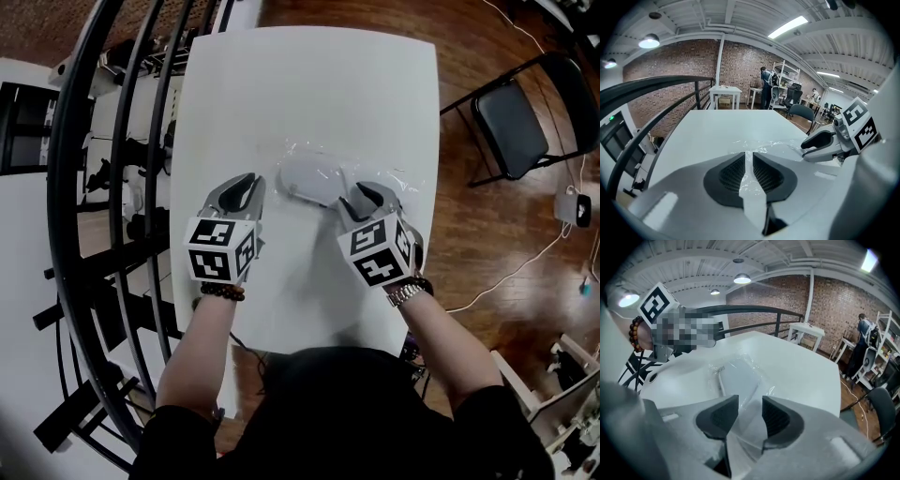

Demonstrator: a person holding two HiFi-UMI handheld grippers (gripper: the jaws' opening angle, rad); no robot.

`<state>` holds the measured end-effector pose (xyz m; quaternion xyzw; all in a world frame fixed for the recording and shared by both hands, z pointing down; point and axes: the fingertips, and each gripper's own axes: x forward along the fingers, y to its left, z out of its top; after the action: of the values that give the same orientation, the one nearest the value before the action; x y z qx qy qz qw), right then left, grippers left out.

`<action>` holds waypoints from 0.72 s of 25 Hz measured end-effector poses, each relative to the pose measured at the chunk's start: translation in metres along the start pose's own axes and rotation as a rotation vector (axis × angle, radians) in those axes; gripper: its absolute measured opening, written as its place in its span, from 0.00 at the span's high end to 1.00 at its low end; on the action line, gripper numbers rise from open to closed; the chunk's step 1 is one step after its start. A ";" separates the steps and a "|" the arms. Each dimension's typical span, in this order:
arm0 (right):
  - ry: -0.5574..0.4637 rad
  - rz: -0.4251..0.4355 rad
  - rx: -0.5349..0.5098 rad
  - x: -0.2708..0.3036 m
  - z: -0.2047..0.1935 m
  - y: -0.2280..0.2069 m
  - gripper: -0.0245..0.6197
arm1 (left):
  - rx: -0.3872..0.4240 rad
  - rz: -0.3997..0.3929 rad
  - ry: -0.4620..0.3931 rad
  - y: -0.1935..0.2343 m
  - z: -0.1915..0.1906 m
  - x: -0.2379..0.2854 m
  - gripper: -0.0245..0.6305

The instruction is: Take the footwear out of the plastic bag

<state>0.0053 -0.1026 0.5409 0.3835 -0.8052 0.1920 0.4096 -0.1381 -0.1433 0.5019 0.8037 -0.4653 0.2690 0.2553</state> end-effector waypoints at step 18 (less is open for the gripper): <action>-0.011 -0.009 -0.042 -0.013 0.001 0.004 0.82 | 0.100 -0.166 0.145 0.010 -0.015 0.018 0.86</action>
<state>0.0062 -0.0945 0.5304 0.3794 -0.8095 0.1711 0.4140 -0.1426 -0.1489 0.5262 0.8296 -0.3637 0.3273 0.2690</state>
